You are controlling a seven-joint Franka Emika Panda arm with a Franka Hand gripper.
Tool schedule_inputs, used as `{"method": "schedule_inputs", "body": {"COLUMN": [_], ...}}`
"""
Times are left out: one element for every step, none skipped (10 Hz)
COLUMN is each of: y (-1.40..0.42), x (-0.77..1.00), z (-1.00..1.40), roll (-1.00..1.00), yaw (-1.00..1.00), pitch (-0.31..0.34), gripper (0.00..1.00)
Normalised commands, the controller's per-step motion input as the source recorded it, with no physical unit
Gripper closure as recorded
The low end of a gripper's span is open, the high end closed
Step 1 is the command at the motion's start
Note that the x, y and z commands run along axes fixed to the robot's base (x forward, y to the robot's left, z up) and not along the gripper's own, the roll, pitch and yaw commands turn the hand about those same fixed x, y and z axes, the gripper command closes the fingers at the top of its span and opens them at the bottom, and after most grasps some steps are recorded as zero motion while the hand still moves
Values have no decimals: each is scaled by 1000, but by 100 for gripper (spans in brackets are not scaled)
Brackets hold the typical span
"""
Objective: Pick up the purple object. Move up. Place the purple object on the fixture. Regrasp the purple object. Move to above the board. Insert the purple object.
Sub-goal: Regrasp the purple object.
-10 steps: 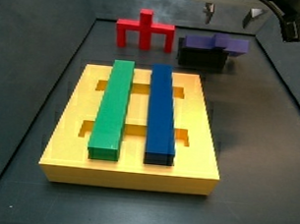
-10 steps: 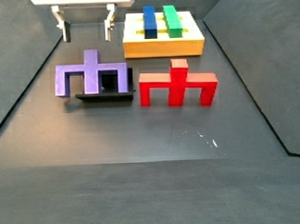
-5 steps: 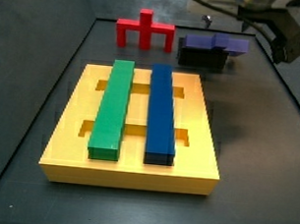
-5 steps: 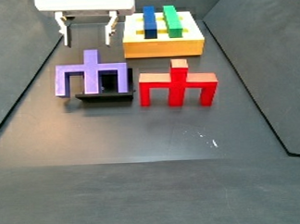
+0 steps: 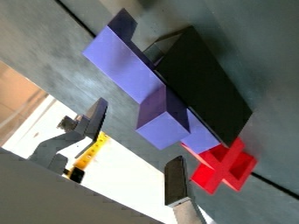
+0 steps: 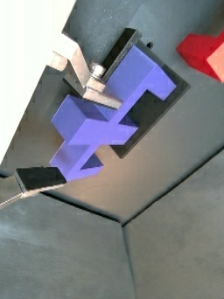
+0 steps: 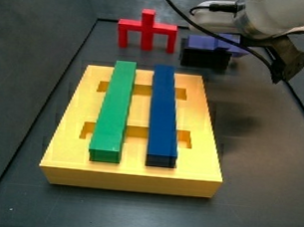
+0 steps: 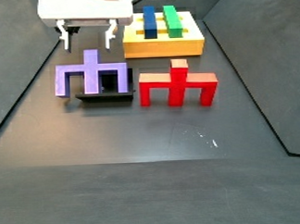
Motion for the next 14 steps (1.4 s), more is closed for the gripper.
{"method": "schedule_inputs", "body": {"y": [-63,-51,0,0,94,97,37,0,0,0,0,0,0,0], "x": [40,97,143,0,91,0,29,66,17,0,0,-11,0,0], "z": [-66,-151,-209,-80,-220,-83,-9,0,-54,-86,-20,0,0,0], "roll": [209,174,80,0,-591,-840,-549,-57,74,69,0,0,14,0], "yaw": [203,-11,-86,0,-6,-6,-29,-177,-186,-229,-206,-57,0,0], "pitch": [-100,-117,-71,0,60,40,106,260,171,131,40,0,0,0], "gripper": [0,0,0,0,0,0,0,0,0,0,0,0,0,0]}}
